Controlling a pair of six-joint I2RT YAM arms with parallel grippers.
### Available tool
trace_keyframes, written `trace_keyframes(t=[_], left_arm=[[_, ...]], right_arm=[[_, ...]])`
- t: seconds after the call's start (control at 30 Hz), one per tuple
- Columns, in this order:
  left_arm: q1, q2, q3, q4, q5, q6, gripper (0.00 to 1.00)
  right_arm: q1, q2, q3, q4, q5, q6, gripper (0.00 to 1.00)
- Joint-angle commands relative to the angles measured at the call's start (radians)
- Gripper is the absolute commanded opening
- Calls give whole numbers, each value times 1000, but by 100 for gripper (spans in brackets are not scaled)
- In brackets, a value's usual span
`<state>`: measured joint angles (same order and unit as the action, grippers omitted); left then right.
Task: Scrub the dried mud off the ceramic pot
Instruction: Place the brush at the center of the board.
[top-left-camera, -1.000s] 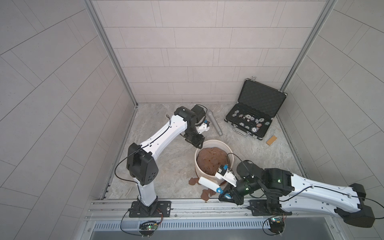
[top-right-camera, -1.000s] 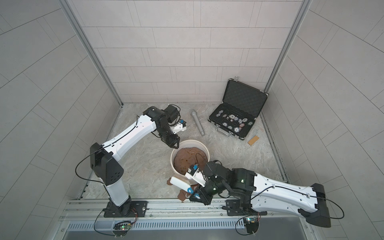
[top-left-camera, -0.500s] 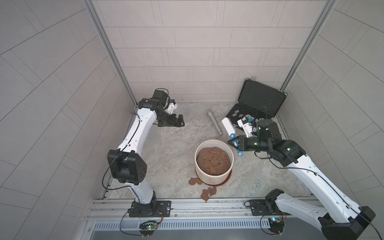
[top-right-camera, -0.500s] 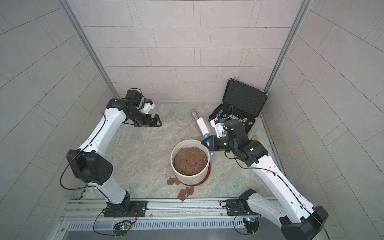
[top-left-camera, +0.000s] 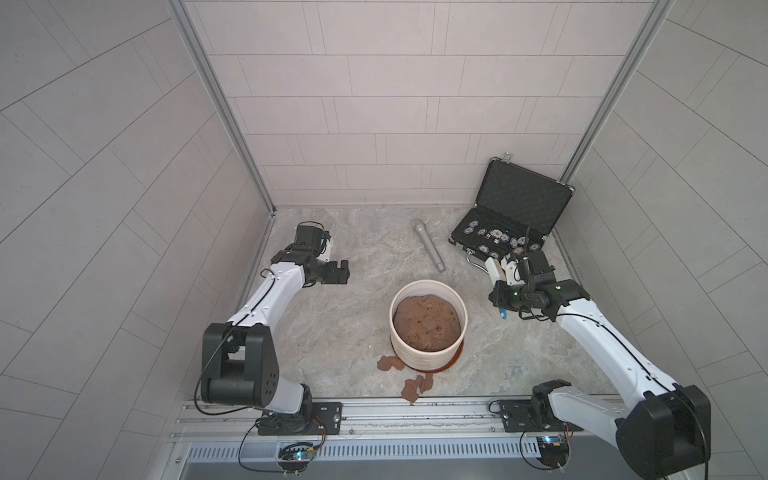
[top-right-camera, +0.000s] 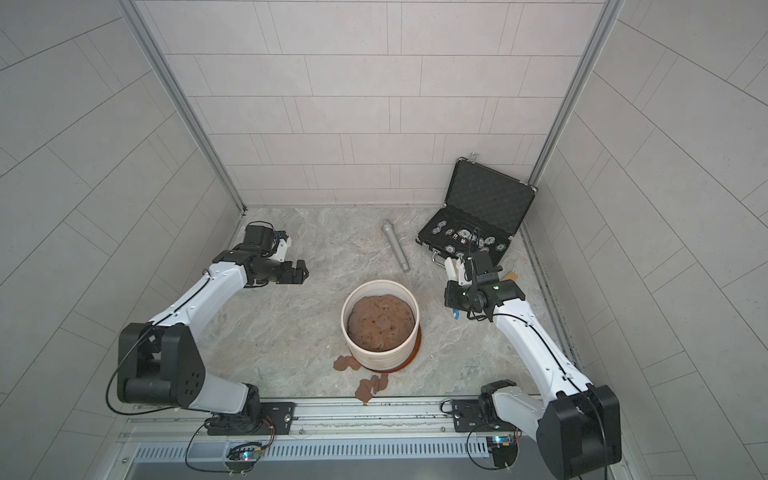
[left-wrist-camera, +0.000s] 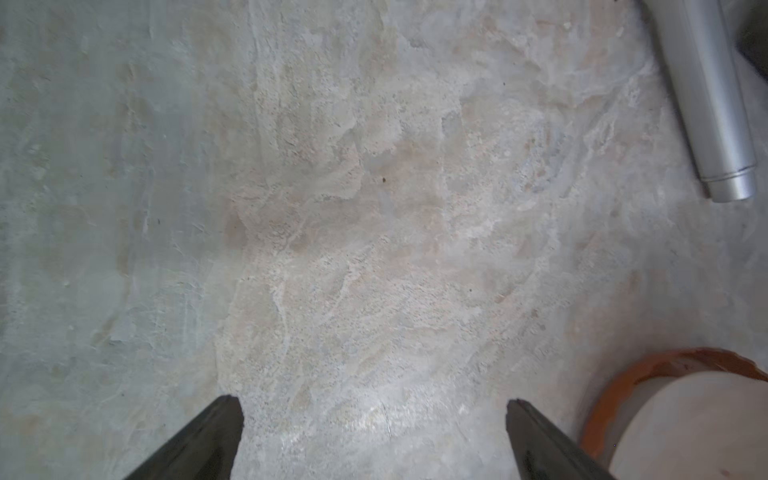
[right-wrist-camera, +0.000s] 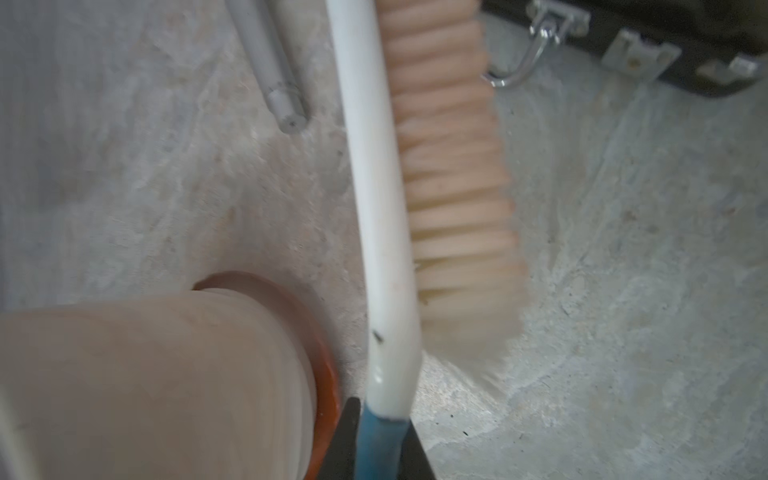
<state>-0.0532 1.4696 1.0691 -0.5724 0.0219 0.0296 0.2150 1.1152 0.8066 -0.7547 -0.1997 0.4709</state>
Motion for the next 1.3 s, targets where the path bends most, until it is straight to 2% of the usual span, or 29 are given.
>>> trace_keyframes(t=[0.0,0.17,0.3,0.43,0.5,0.57,0.7,0.73,0.87,0.9,0.93,0.97,1.0,1.1,1.2,1.27], left_arm=[[1,4,-35,147,-38,-13,100],[0,41,-41,151,-46,-30,100],[-1,53,-38,140,-16,-40,100],[0,56,-35,132,-33,-42,100],[-1,58,-34,127,-32,-42,100],[0,60,-36,126,-30,-43,100],[0,61,-42,137,-65,-49,100],[0,64,-43,140,-71,-49,100],[-2,68,-52,166,-113,-57,100],[-2,68,-56,175,-129,-60,100],[-2,67,-60,188,-140,-62,100],[-2,68,-67,201,-143,-61,100],[-2,67,-74,220,-138,-60,100],[-2,61,-112,300,-147,-63,100],[-2,43,-182,440,-185,-63,100],[-2,28,-261,559,-194,-47,100]], right_arm=[[14,10,-74,129,50,5,0],[33,68,-138,274,71,5,7],[38,156,-159,343,105,27,6],[50,241,-152,360,129,42,7],[55,260,-151,364,154,43,15],[54,267,-152,370,156,41,29],[55,232,-130,344,159,38,44],[55,214,-119,330,166,37,47],[54,99,-79,263,227,26,49],[53,49,-62,244,268,23,53],[53,21,-52,241,292,19,60],[52,-16,-45,246,331,5,91],[51,-54,-43,262,374,-13,99],[41,-121,-77,383,532,-93,100],[37,-130,-190,647,547,-315,100],[22,-118,-310,867,545,-411,100]])
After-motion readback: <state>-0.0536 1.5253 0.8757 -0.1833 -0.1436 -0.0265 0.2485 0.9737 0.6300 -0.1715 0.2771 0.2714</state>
